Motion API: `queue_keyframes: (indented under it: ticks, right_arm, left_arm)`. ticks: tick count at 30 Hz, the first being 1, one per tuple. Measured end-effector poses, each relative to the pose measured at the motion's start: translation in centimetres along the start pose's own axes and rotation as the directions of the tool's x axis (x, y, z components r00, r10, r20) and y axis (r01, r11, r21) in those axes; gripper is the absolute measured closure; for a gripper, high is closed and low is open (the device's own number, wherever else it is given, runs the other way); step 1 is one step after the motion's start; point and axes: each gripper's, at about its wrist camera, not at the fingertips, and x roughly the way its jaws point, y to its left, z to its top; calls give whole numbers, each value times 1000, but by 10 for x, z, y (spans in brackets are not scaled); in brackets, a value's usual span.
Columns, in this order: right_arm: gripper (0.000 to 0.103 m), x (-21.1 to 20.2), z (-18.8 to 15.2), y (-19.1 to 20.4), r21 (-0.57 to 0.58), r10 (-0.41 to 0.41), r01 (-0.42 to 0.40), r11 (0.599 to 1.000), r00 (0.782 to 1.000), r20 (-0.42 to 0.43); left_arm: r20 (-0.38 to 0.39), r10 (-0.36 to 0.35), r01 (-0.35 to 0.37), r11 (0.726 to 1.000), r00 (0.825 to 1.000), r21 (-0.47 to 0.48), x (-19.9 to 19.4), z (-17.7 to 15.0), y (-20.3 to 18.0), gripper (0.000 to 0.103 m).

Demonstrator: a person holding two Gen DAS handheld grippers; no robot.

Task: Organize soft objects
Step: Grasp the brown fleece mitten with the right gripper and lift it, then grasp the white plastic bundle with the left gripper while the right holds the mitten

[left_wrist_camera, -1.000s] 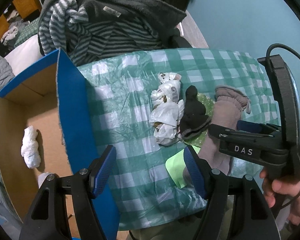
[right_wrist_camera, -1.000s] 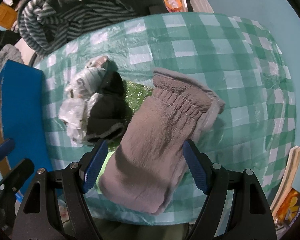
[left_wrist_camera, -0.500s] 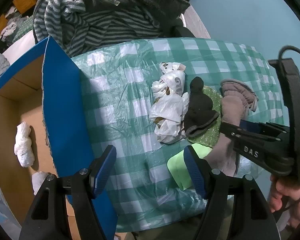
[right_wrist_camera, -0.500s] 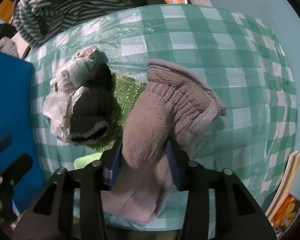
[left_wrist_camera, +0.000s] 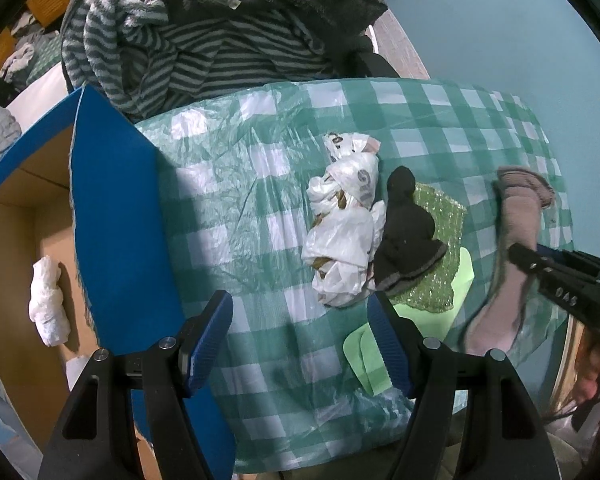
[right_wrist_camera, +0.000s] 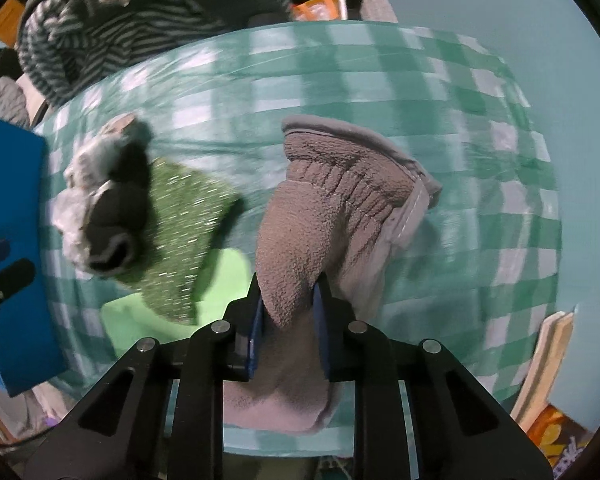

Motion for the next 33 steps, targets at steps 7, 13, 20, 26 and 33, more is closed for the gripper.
queue_keyframes:
  ticks: [7,13,20,26,33]
  right_arm:
    - [71,2,9,-29,24,50,-50,998,999,8]
    - [44,-4,2,-36,106,92,-95,990,995,25]
    - [39,-18,-16,-44,189,123,-129,974,991,43]
    - [39,-20,-23,-49,222,112,-120,968,993,46]
    - [39,-24,-30,-62,264,92,-102,959,995,47]
  left_arm:
    - [-10,11,-11,1000,1000,3,7,18,-3,32]
    - [-19,5,-5,1000,1000,4,15,33,-5,32]
    - [-30,-28,27,999,999,-20,25,49,-5,32]
    - [-36,-46,45,999,998,-7,35,61,-11,32]
    - [-83,-31,32,999,996,18,59,75,-19,32]
